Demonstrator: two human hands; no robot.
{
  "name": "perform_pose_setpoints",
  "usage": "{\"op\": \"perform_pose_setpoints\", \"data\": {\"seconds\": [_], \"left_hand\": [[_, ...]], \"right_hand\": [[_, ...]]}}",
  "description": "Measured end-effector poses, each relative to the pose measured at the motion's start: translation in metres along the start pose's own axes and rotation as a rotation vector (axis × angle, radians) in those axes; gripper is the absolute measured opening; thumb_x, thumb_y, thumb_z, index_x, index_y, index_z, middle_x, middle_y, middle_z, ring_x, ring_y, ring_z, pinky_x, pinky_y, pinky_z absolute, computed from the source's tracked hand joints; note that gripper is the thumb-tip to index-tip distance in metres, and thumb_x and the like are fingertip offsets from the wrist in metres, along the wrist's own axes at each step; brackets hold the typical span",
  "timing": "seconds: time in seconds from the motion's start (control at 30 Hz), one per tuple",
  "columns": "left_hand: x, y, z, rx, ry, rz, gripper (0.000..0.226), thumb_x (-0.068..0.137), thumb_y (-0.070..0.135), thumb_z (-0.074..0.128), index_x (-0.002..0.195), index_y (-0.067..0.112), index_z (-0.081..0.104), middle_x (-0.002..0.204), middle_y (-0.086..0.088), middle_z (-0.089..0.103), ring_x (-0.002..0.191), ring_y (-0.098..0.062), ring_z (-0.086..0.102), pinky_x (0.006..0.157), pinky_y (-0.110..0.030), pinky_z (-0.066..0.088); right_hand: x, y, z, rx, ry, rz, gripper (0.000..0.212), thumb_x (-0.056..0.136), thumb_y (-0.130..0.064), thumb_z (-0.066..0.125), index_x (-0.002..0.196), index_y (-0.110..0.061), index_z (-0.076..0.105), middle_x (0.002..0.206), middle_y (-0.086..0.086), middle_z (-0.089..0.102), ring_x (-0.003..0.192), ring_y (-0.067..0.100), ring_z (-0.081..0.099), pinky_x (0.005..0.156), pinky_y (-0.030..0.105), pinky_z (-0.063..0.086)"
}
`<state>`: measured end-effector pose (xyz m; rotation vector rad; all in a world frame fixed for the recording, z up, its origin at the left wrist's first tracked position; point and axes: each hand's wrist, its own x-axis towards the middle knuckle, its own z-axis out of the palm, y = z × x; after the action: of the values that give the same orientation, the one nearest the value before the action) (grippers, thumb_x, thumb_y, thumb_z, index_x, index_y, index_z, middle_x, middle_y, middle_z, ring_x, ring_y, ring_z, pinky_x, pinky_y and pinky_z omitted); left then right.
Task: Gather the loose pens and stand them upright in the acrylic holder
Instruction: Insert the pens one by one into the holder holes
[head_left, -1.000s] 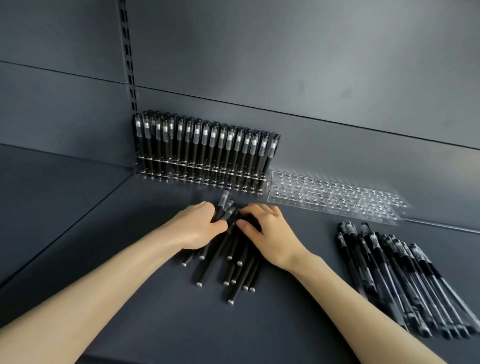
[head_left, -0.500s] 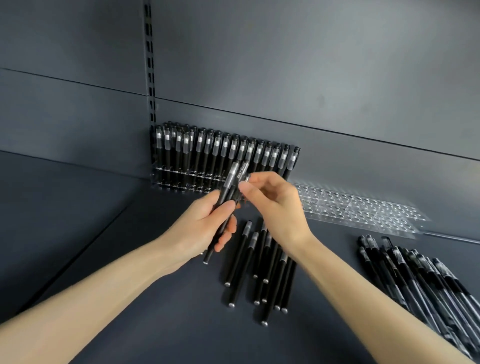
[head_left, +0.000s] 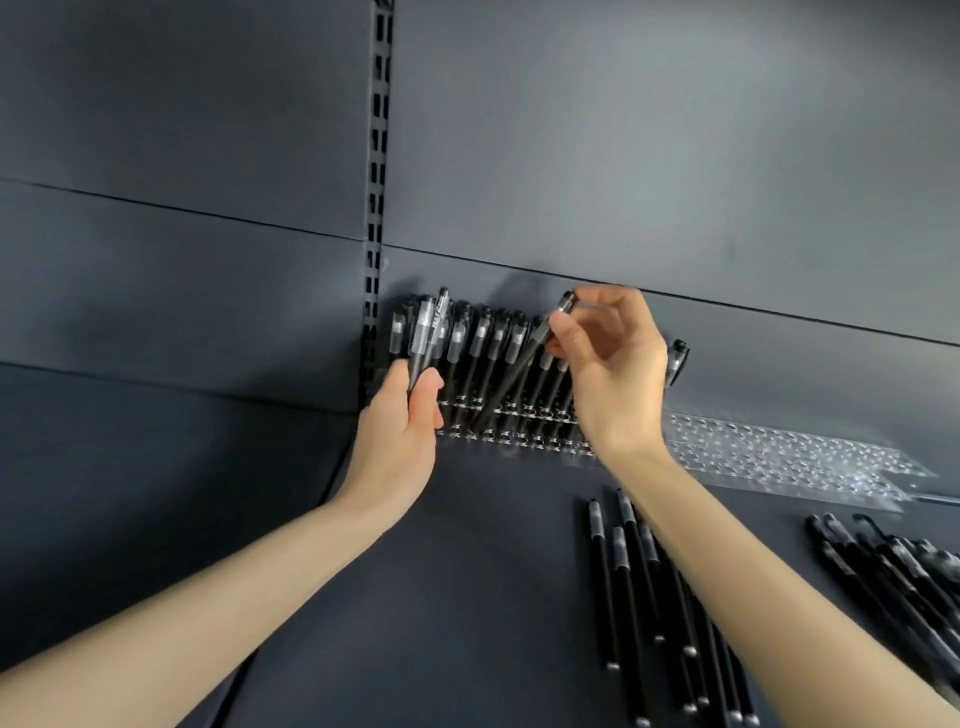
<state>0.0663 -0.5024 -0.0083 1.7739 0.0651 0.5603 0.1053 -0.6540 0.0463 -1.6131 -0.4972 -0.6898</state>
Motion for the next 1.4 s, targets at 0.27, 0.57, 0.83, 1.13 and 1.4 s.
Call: {"op": "perform_pose_setpoints", "data": {"seconds": [0.27, 0.57, 0.83, 1.13, 1.4], "left_hand": [[-0.004, -0.008, -0.003, -0.138, 0.02, 0.009, 0.035, 0.101, 0.031, 0.035, 0.096, -0.003, 0.044, 0.062, -0.004, 0.032, 0.054, -0.015, 0.027, 0.049, -0.026, 0.027], [0.001, -0.016, -0.006, -0.175, 0.022, 0.003, 0.034, 0.101, 0.032, 0.035, 0.095, 0.002, 0.05, 0.06, -0.002, 0.042, 0.05, -0.01, 0.035, 0.048, -0.021, 0.032], [0.002, -0.018, -0.006, -0.18, -0.003, -0.003, 0.036, 0.102, 0.032, 0.035, 0.095, -0.001, 0.048, 0.059, -0.001, 0.042, 0.05, -0.01, 0.035, 0.048, -0.021, 0.032], [0.0, -0.02, -0.008, -0.212, -0.066, -0.057, 0.034, 0.1, 0.035, 0.038, 0.095, 0.004, 0.051, 0.057, 0.003, 0.043, 0.048, -0.009, 0.034, 0.051, -0.027, 0.03], [-0.003, -0.022, -0.007, -0.192, -0.093, -0.07, 0.03, 0.1, 0.036, 0.039, 0.096, 0.01, 0.052, 0.053, 0.007, 0.043, 0.044, -0.005, 0.036, 0.053, -0.023, 0.031]], "right_hand": [[0.005, 0.008, 0.032, -0.158, 0.074, -0.13, 0.021, 0.09, -0.013, 0.063, 0.095, -0.03, 0.054, 0.081, -0.012, 0.06, 0.073, 0.01, 0.063, 0.067, 0.021, 0.05], [0.009, 0.018, 0.044, -0.287, -0.037, -0.139, 0.018, 0.088, -0.011, 0.066, 0.097, -0.026, 0.059, 0.079, -0.016, 0.061, 0.074, 0.004, 0.061, 0.069, 0.013, 0.048], [0.015, 0.016, 0.041, -0.423, -0.152, -0.084, 0.017, 0.087, -0.005, 0.065, 0.103, -0.01, 0.066, 0.078, -0.01, 0.062, 0.073, 0.001, 0.059, 0.069, 0.004, 0.045], [0.017, 0.012, 0.042, -0.503, -0.234, -0.046, 0.015, 0.087, -0.007, 0.065, 0.102, -0.012, 0.065, 0.081, -0.002, 0.064, 0.076, 0.015, 0.062, 0.068, 0.012, 0.047], [0.006, 0.017, 0.038, -0.519, -0.209, -0.051, 0.02, 0.089, -0.009, 0.063, 0.108, -0.016, 0.066, 0.085, -0.002, 0.067, 0.071, 0.016, 0.061, 0.067, 0.025, 0.05]]}}
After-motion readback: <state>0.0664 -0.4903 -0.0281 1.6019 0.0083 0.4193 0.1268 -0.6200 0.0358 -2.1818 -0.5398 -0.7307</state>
